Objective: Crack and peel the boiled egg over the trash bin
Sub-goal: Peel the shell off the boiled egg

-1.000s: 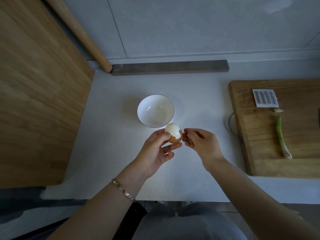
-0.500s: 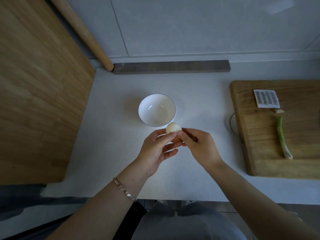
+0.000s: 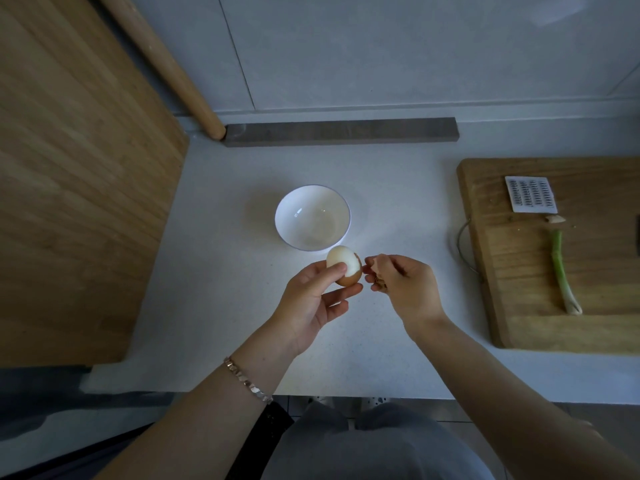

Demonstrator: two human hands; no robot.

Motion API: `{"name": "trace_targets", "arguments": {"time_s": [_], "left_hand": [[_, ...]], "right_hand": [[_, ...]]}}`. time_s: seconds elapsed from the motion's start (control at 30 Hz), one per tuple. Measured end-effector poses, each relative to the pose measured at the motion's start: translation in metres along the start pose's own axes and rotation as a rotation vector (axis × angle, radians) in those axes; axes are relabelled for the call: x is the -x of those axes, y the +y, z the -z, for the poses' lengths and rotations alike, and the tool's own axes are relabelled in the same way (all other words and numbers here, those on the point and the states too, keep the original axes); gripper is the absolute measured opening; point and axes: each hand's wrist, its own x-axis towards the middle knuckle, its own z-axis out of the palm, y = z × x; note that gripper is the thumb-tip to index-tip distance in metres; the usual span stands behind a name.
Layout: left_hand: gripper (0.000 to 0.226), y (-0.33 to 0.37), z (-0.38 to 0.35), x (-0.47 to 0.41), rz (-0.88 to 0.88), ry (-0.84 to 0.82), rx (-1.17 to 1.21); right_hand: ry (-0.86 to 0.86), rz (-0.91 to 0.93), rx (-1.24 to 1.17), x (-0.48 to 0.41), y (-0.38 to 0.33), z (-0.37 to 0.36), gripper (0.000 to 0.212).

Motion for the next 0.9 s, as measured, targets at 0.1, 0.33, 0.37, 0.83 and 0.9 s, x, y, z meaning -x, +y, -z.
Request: {"name": "trace_targets", "arguments": {"time_s": [0.1, 0.33, 0.37, 0.83, 0.9], "left_hand": [[0.019, -0.0004, 0.0011, 0.0, 0.005, -0.015, -0.014], [0.022, -0.0002, -0.0006, -0.0031, -0.018, -0.01, -0.094], [0.021, 0.0, -0.0008, -0.0034, -0.022, -0.011, -0.097], [0.031, 0.0028, -0.0039, -0.002, -0.03, 0.045, -0.081], [0.019, 0.0038, -0.0024, -0.0011, -0.009, 0.018, -0.023]], "right_hand": [[-0.029, 0.024, 0.056, 0.0003, 0.001, 0.0012, 0.022], [-0.133, 0.09, 0.129, 0.0057, -0.006, -0.0015, 0.02], [-0.139, 0.094, 0.124, 0.0059, -0.0063, -0.001, 0.02], [0.017, -0.036, -0.059, 0.0028, -0.0056, -0.0048, 0.021], [0.019, -0.089, -0.114, 0.0026, -0.0071, -0.004, 0.021]]}}
